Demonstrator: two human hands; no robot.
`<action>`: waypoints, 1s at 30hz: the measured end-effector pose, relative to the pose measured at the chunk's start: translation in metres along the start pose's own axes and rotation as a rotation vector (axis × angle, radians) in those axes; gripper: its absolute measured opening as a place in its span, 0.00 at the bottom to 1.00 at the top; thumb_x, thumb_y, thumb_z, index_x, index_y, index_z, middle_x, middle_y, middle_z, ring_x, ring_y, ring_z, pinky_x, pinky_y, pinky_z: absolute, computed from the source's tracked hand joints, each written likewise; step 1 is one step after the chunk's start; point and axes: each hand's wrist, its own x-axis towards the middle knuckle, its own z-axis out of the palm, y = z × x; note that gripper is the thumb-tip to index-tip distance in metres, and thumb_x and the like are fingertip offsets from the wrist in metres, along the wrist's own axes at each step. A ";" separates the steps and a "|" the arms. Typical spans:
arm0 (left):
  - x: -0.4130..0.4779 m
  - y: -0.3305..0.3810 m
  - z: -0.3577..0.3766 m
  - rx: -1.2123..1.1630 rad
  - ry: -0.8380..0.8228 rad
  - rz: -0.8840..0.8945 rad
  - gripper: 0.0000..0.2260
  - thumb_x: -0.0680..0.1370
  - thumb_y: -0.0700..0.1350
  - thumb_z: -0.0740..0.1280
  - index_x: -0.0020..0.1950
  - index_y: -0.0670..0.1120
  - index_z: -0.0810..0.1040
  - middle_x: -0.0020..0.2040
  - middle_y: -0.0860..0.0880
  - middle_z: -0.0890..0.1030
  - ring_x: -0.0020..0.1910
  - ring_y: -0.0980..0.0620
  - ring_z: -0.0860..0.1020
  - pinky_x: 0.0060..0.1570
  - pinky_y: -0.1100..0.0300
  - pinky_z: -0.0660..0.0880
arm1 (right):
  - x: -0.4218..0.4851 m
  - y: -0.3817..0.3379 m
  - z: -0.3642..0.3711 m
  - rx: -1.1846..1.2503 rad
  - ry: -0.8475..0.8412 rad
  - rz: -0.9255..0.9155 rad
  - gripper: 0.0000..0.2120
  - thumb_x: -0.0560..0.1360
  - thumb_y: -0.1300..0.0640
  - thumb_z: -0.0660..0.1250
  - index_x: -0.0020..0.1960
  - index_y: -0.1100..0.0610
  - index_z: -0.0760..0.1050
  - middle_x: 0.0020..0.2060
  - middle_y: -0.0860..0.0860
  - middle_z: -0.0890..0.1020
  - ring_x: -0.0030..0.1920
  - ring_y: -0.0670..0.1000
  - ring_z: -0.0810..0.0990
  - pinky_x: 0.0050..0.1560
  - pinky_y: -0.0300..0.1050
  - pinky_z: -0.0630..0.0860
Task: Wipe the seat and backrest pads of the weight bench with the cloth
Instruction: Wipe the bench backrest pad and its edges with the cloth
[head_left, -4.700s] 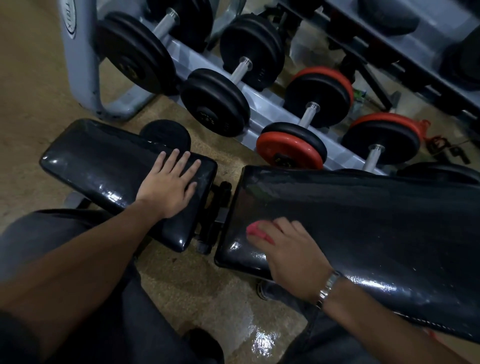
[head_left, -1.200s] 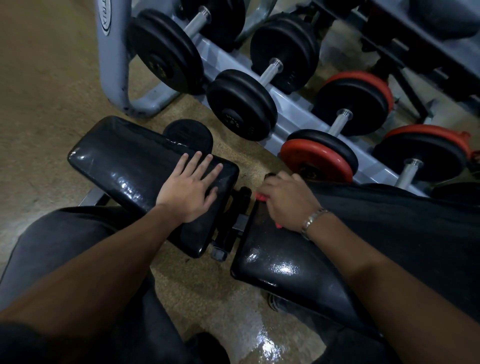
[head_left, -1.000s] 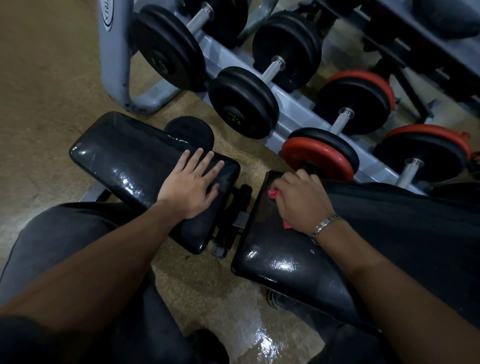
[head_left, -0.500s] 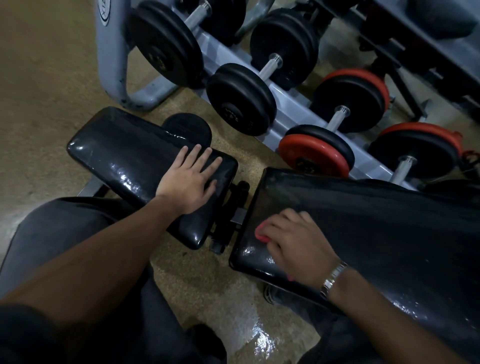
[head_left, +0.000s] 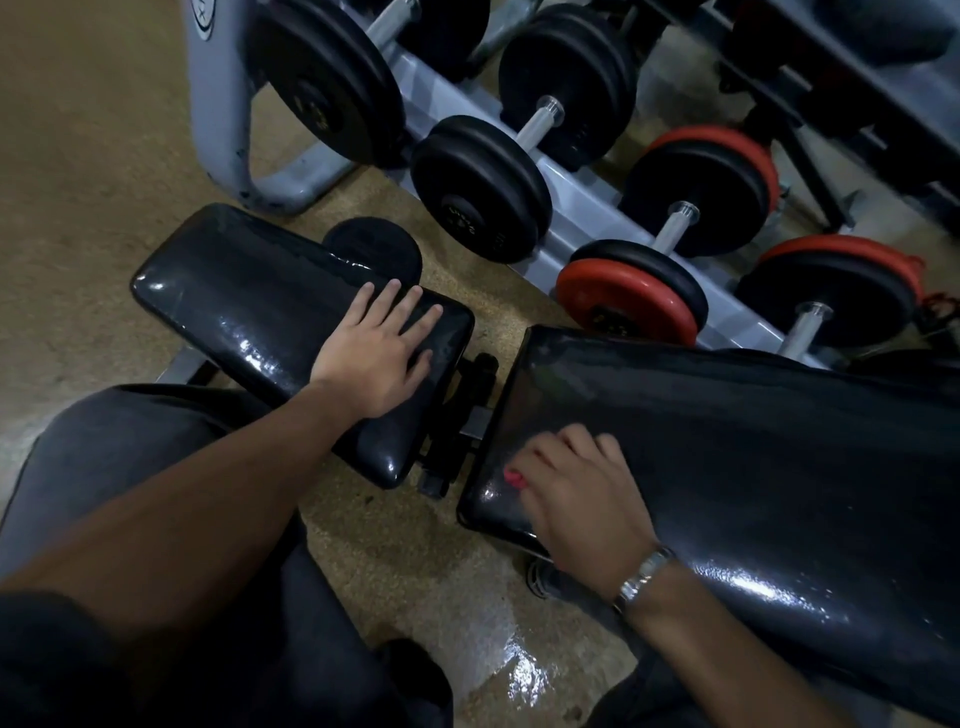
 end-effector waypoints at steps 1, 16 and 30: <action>0.000 0.001 0.000 -0.003 0.000 -0.001 0.29 0.83 0.60 0.45 0.83 0.52 0.55 0.82 0.43 0.60 0.82 0.41 0.54 0.80 0.42 0.49 | 0.000 -0.006 0.004 -0.004 -0.004 -0.010 0.11 0.75 0.52 0.59 0.51 0.47 0.79 0.48 0.44 0.80 0.48 0.54 0.74 0.48 0.51 0.67; -0.001 0.002 -0.001 0.006 -0.011 0.000 0.29 0.83 0.60 0.44 0.83 0.52 0.55 0.82 0.43 0.59 0.82 0.41 0.53 0.80 0.41 0.49 | -0.014 -0.044 0.030 0.015 -0.009 -0.269 0.02 0.76 0.52 0.66 0.46 0.48 0.78 0.45 0.44 0.77 0.47 0.52 0.73 0.48 0.50 0.67; 0.000 0.001 -0.001 0.008 -0.009 0.007 0.29 0.83 0.60 0.45 0.83 0.52 0.54 0.83 0.43 0.59 0.83 0.41 0.53 0.80 0.42 0.49 | 0.033 -0.038 0.030 0.054 -0.022 -0.122 0.05 0.73 0.49 0.68 0.41 0.48 0.79 0.39 0.45 0.78 0.47 0.54 0.74 0.47 0.53 0.67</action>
